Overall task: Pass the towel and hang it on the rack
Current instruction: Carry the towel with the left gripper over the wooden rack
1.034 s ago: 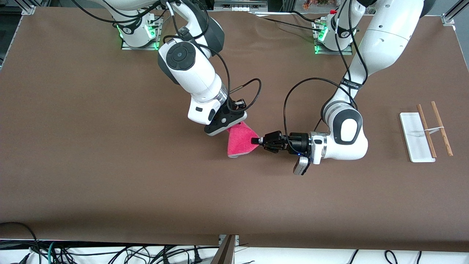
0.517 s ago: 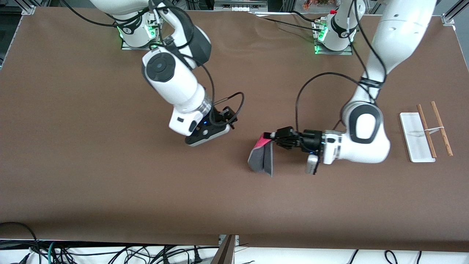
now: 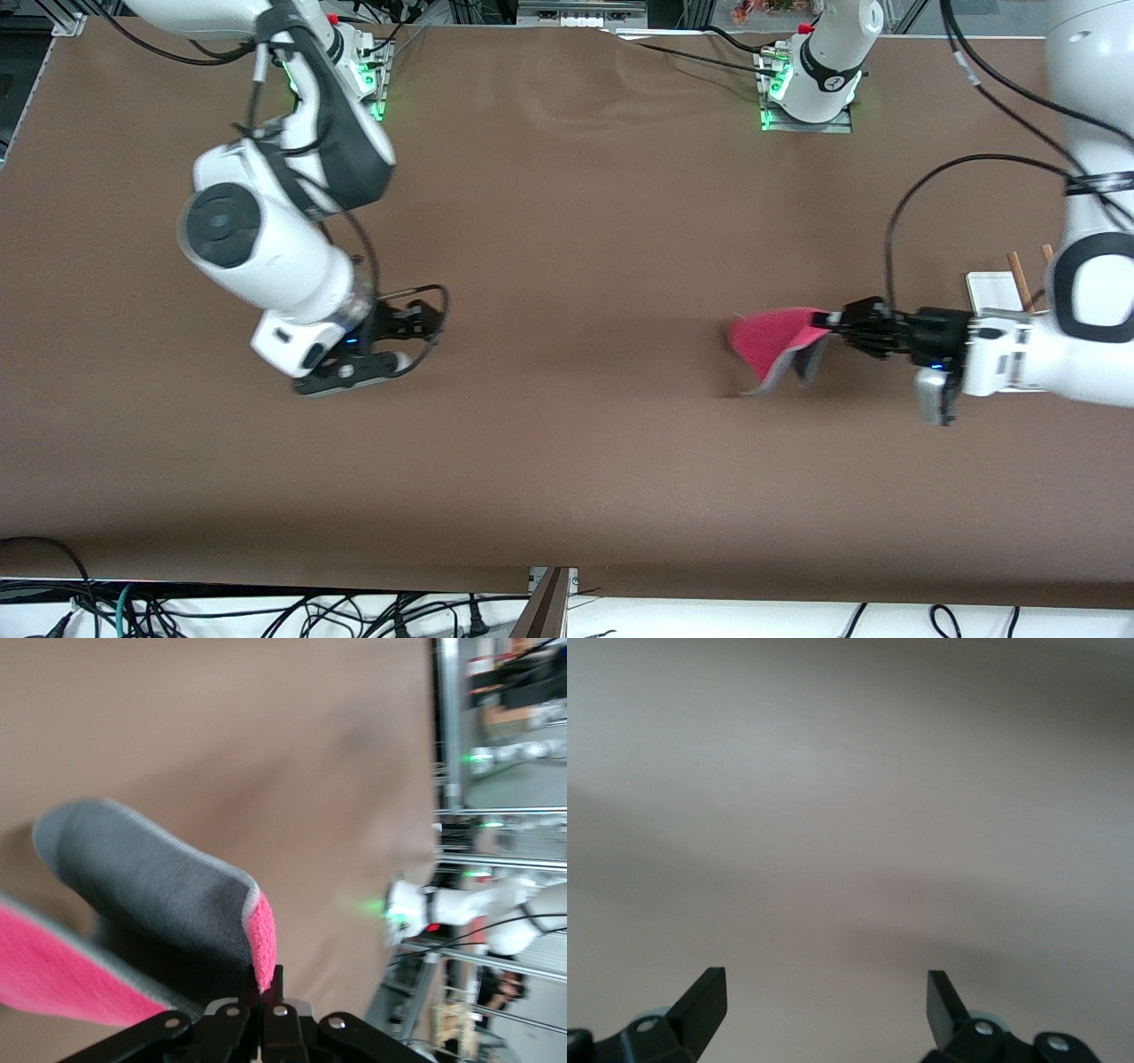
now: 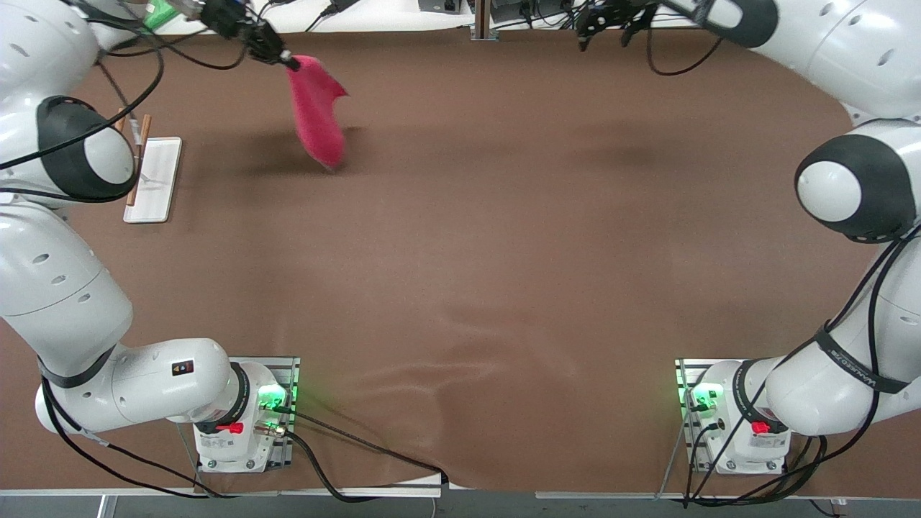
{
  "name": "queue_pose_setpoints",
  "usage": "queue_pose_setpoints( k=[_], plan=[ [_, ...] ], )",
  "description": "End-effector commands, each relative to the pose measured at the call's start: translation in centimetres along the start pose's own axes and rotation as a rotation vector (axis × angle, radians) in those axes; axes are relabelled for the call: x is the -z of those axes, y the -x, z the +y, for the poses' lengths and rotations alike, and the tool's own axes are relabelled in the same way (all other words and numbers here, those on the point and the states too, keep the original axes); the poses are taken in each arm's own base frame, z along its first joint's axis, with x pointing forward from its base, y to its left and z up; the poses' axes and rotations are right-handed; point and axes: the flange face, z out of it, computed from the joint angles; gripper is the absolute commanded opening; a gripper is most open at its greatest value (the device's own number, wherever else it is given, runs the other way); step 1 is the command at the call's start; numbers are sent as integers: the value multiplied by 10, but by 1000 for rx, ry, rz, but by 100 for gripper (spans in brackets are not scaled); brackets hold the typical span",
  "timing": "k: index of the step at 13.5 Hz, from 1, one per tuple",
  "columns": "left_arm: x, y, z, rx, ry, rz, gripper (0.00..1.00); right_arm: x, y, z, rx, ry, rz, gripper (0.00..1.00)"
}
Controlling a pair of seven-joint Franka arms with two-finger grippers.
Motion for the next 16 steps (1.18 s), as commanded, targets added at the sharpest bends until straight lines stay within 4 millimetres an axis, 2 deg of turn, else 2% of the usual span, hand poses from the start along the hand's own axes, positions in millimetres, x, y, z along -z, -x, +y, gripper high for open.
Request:
queue_pose_setpoints(
  k=[1,4,6,11,14,16],
  plan=[
    [53,42,-14,61,-138,-42,0,32,25,57,23,15,-36,100],
    [92,85,-59,87,-313,-118,0,62,47,99,-17,26,-25,100],
    [120,112,-91,93,-396,-116,0,78,60,111,-33,42,-50,100],
    [191,193,-152,65,-536,-108,0,158,93,145,-88,131,42,100],
    [226,233,-183,5,-640,-100,0,181,111,177,-150,146,47,100],
    [240,251,-202,-10,-696,-90,0,187,118,178,-156,152,33,100]
  ],
)
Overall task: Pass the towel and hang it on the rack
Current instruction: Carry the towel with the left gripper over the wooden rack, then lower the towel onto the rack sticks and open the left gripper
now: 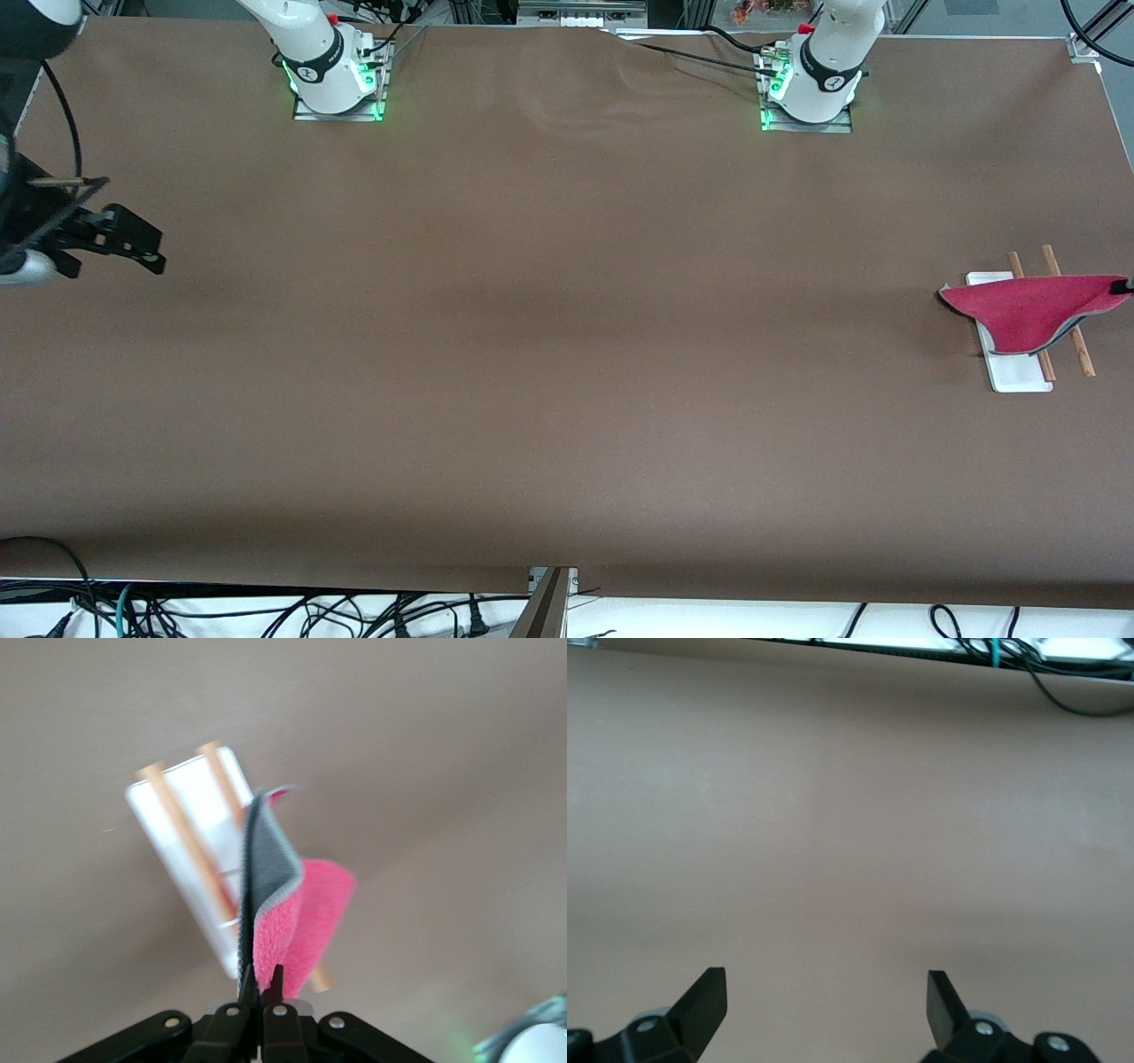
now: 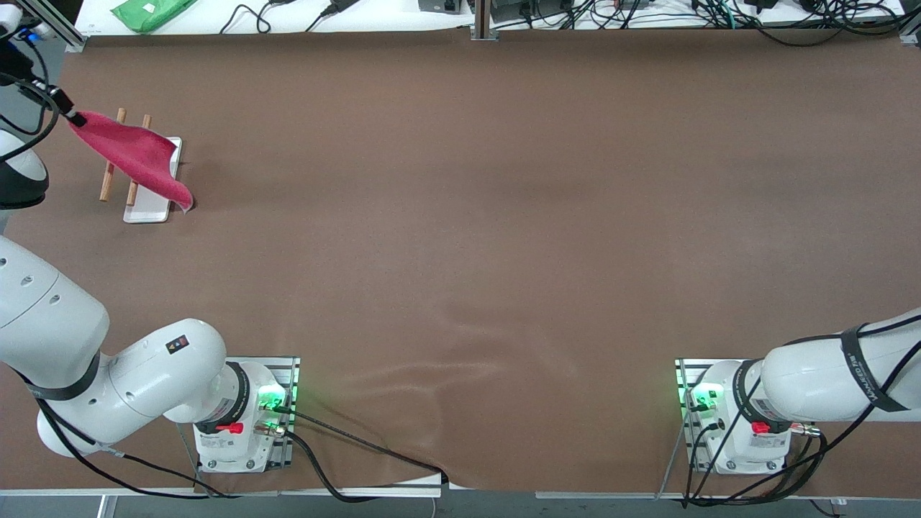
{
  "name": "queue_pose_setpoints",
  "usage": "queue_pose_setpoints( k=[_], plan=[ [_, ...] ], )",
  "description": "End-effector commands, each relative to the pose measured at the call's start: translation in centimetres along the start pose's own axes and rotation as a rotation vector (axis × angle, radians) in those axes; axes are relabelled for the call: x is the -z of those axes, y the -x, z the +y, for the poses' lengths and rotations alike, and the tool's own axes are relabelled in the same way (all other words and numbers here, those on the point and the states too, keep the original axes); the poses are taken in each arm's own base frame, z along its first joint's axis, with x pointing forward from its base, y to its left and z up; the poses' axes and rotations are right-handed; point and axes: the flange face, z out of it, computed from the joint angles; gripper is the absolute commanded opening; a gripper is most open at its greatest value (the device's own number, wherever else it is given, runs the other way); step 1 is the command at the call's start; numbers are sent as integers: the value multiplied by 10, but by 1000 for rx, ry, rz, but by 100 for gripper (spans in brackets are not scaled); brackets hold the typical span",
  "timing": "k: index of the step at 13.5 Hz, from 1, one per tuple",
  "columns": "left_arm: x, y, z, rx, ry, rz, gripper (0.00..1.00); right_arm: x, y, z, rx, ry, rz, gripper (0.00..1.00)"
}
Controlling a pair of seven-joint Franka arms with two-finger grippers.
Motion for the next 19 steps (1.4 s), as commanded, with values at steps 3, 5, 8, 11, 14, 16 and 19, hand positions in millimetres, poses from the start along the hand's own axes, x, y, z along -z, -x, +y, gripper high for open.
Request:
queue_pose_setpoints(
  k=[3,5,8,11,14,16,19],
  plan=[
    [-12,19,-43,-46,-133,10,0,-2,21,1,8,21,-90,100],
    [-22,21,-52,-36,-135,14,0,-3,22,4,60,30,-105,100],
    [-33,23,-70,-24,-192,39,18,-2,23,7,57,32,-108,100],
    [-45,29,-79,-4,-185,47,100,-4,20,4,63,30,-110,100],
    [-21,15,-62,-32,-210,58,100,-8,17,2,67,28,-115,100],
    [16,5,-39,-29,-230,105,100,-9,16,2,68,25,-114,100],
    [69,-52,40,-32,-234,139,100,-7,15,-2,72,23,-104,100]
  ],
)
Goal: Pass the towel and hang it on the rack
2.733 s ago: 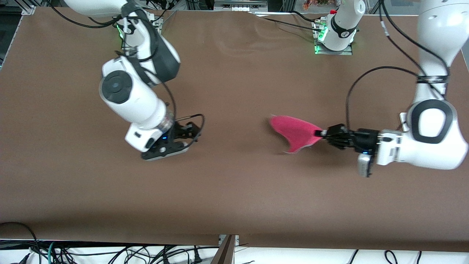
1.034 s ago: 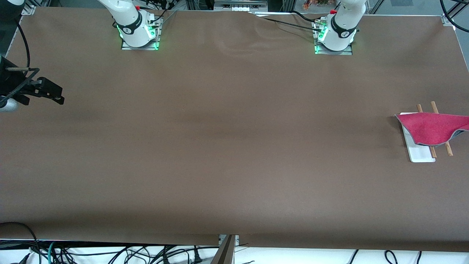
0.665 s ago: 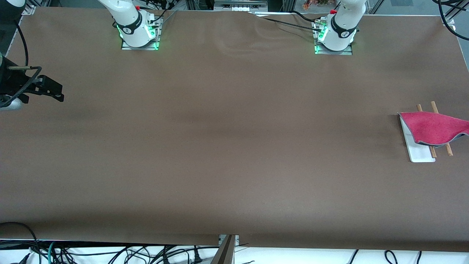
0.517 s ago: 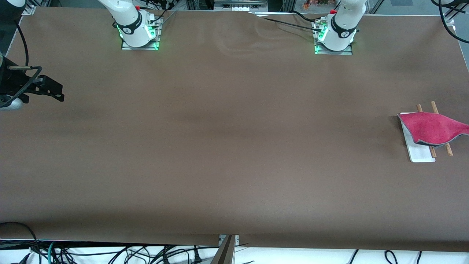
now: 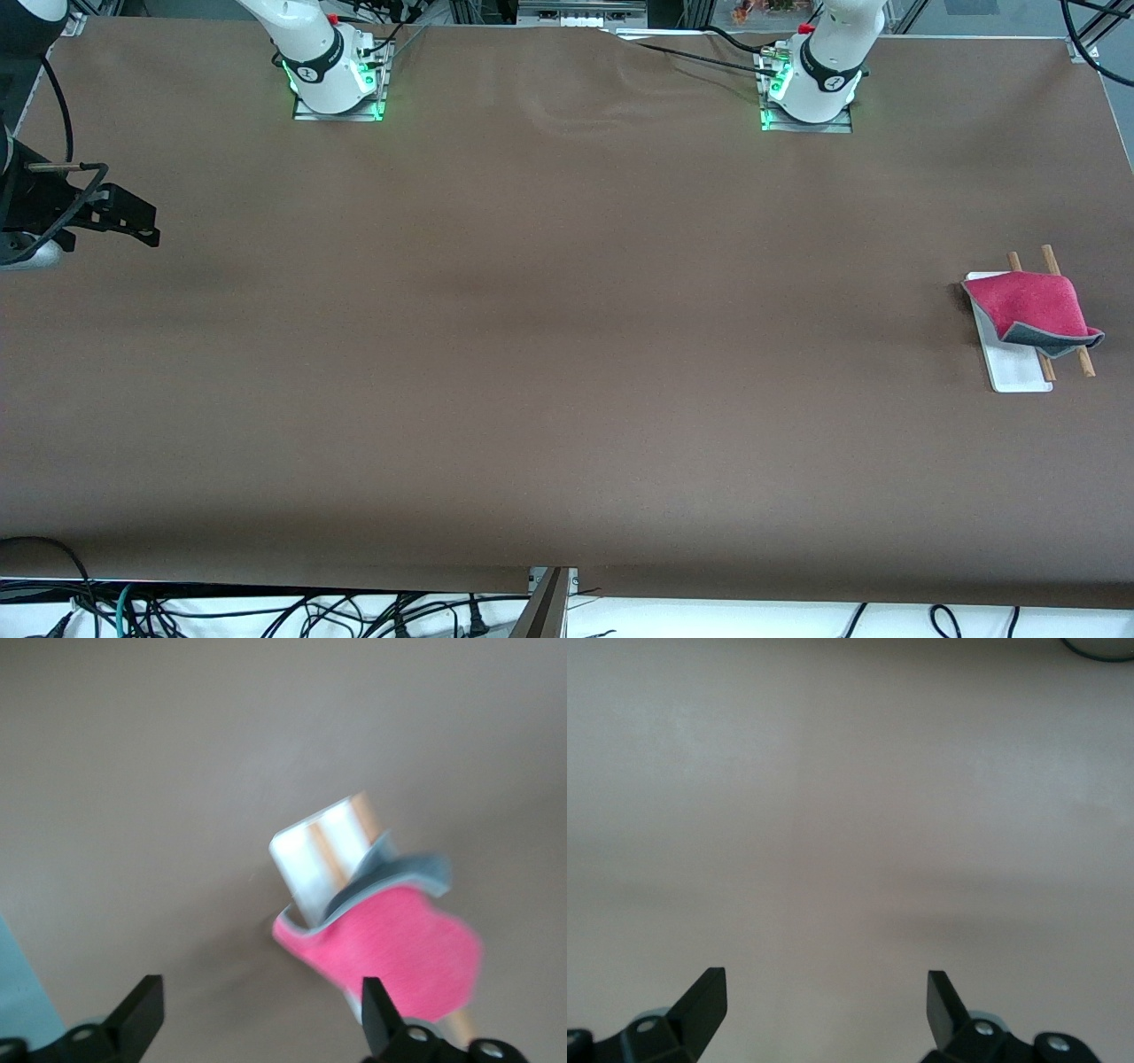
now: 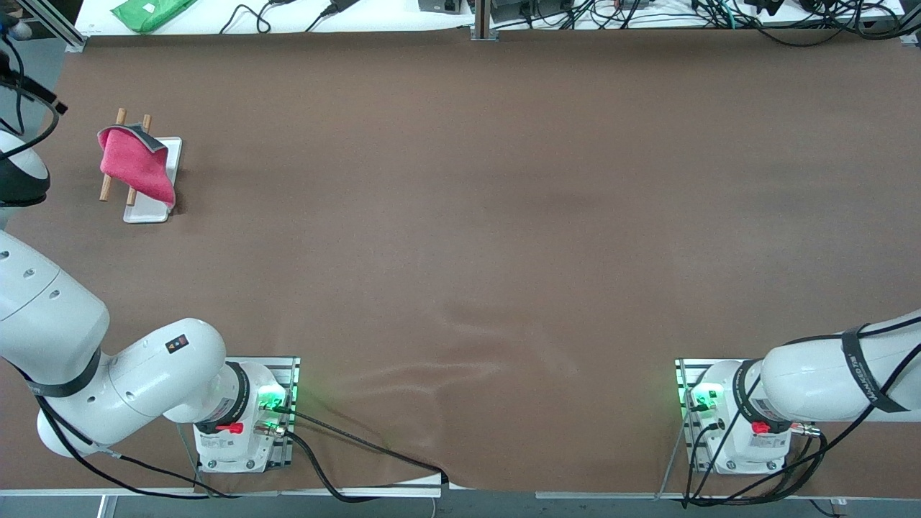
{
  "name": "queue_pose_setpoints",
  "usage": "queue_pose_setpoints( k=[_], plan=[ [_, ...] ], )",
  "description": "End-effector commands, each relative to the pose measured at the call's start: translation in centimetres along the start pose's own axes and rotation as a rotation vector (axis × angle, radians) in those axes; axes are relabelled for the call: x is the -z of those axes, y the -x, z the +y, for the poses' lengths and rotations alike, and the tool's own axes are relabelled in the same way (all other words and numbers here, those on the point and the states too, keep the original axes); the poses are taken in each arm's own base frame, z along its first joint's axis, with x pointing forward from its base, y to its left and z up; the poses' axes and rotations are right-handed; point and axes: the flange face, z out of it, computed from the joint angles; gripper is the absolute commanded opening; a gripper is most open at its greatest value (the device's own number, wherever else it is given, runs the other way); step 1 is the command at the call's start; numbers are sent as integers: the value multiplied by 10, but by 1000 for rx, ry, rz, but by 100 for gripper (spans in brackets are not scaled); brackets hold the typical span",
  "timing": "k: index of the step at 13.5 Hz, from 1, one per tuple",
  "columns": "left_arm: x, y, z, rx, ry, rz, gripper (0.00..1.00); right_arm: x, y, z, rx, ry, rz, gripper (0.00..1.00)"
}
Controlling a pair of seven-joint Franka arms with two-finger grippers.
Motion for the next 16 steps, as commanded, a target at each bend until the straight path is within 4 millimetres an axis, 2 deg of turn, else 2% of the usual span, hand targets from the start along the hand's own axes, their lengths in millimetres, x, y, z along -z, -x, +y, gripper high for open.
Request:
queue_pose_setpoints(
  k=[1,2,3,5,6,7,9,10,11,12,14,15,16],
  plan=[
    [62,-62,70,7,-31,27,100,4,2,-3,24,6,6,100],
    [79,-82,97,16,-35,30,100,4,2,-3,25,6,6,100],
    [84,-98,123,38,-7,4,100,4,2,-3,28,6,7,100],
    [110,-128,187,106,-6,-6,100,4,2,-1,28,8,8,100],
    [117,-136,214,160,0,-26,100,3,2,-1,29,8,7,100],
    [126,-149,249,182,-4,-29,100,3,2,-1,30,8,8,100],
    [136,-157,304,240,-54,-52,100,3,2,-1,29,8,8,100],
    [137,-154,330,297,-56,-62,100,3,1,-1,30,8,10,100],
    [138,-142,351,347,-58,-69,100,3,1,-1,30,8,10,100],
    [136,-132,374,347,-59,-83,100,3,1,-1,30,8,10,100],
    [129,-113,407,304,-73,-50,100,3,1,-1,30,8,10,100],
    [124,-105,417,291,-79,-34,100,3,1,-1,30,8,10,100],
    [126,-100,416,290,-79,-33,100,3,1,-1,30,8,10,100]
  ],
)
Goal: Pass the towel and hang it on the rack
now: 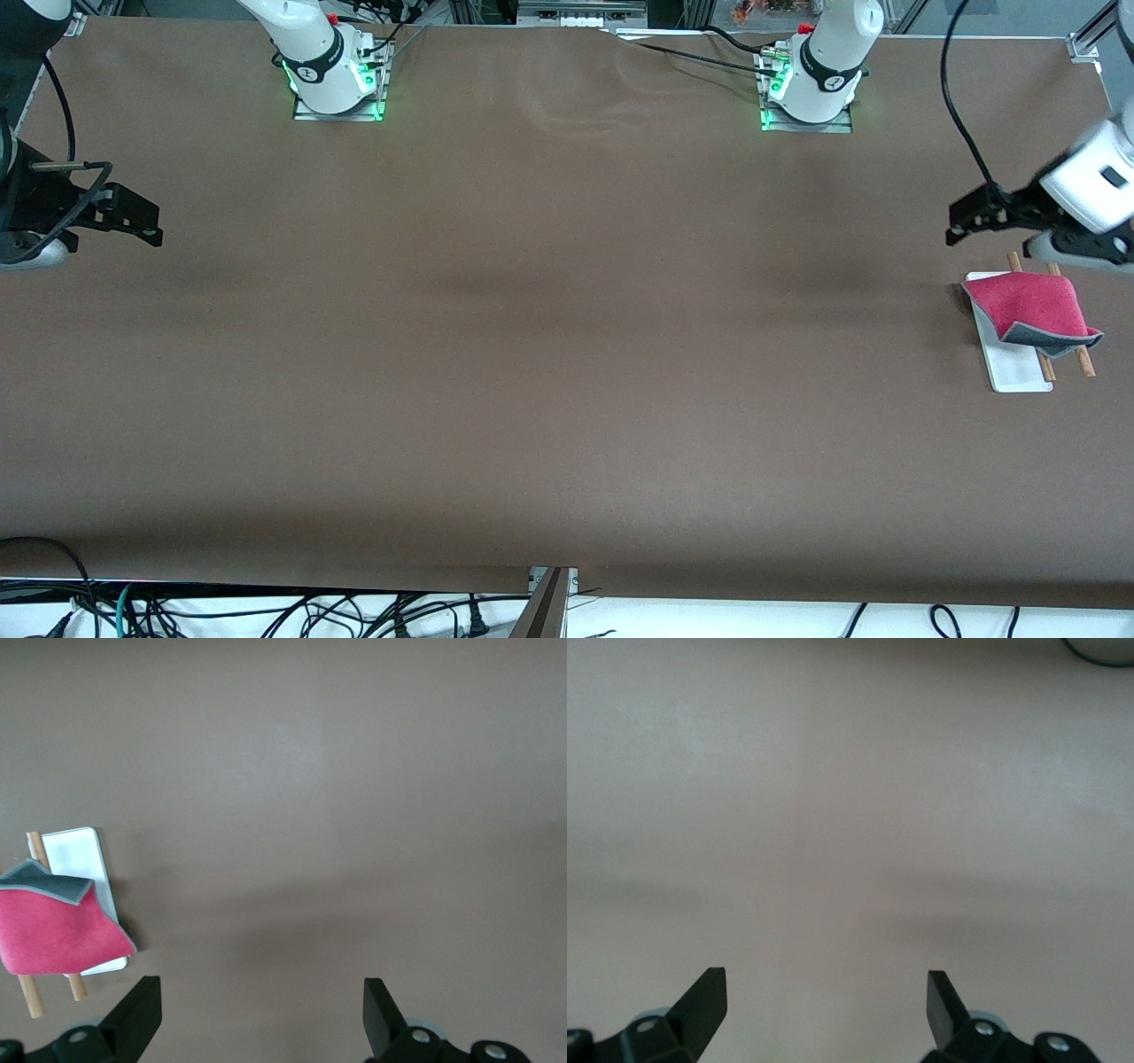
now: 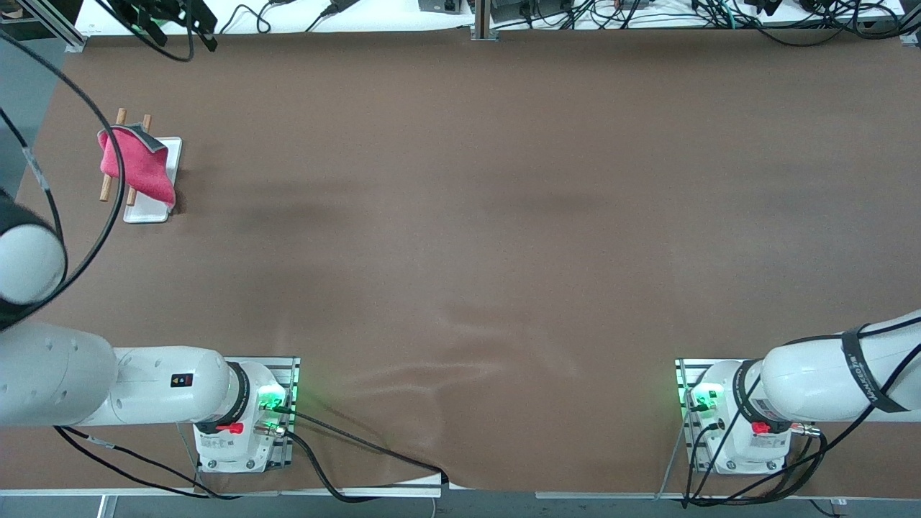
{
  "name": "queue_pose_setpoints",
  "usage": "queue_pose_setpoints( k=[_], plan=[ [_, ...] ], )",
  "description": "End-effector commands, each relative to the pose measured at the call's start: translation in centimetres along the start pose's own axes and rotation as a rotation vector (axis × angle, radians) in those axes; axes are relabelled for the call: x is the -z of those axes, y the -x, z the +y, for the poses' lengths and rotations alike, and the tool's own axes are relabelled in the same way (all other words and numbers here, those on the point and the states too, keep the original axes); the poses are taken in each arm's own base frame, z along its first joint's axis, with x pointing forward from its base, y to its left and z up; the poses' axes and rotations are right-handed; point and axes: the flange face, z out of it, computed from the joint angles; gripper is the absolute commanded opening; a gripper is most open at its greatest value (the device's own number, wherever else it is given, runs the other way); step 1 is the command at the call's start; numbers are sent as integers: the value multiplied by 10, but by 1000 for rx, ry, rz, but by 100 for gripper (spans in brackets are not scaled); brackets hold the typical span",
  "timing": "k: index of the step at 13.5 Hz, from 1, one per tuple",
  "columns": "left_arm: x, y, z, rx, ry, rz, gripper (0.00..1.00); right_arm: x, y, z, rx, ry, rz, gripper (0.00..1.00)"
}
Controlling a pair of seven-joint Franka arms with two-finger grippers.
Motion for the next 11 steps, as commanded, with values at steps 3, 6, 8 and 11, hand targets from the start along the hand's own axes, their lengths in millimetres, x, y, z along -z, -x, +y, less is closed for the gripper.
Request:
queue_pose_setpoints(
  k=[3,6,8,11],
  plan=[
    [0,41,-7,13,-20,-55,100,3,2,1,18,7,8,100],
    [9,18,-2,0,-11,-91,100,3,2,1,15,7,8,100],
    [9,10,5,-14,-15,-87,100,3,2,0,18,7,8,100],
    [8,10,1,-4,-12,-88,100,3,2,-1,16,5,8,100]
  ],
)
